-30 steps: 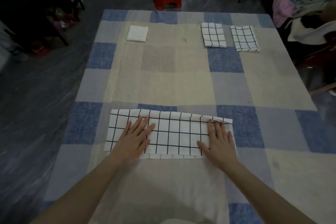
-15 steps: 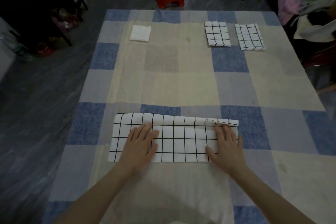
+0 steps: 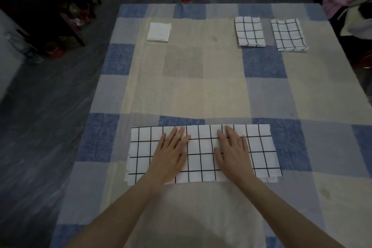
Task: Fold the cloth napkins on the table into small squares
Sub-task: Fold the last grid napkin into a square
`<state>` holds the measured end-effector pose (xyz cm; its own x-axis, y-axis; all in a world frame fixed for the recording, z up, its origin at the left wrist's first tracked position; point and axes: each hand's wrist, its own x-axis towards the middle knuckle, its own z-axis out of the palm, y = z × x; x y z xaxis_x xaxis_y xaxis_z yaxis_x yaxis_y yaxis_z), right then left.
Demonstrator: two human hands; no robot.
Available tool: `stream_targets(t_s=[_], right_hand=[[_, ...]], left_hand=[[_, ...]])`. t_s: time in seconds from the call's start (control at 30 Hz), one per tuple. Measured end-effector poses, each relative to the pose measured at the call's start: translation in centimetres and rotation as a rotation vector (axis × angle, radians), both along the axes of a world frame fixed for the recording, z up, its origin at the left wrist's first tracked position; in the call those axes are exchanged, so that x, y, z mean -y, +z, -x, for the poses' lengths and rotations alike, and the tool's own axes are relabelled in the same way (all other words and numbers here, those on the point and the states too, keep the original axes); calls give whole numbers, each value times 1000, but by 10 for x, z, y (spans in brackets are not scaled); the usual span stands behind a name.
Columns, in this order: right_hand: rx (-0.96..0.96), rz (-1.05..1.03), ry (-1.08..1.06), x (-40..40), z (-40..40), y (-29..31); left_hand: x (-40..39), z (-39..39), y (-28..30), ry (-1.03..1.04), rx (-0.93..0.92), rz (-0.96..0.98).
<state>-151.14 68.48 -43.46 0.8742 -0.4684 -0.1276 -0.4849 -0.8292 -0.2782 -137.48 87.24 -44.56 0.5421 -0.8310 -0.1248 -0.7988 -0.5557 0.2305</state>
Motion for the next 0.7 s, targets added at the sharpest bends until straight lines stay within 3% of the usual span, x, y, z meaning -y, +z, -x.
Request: stream_targets(t_s=[0.1,0.33,0.7], right_hand=[[-8,37,-25,0,-3,0],[-50,50,162,-8,-18,-8],[-107,62,185,0,-16,-13]], left_hand=[[-1,-2,-2,-15,1,-28],[-10,-18,-3,-112,-1,-20],[-22,-20,-5,20,36,-111]])
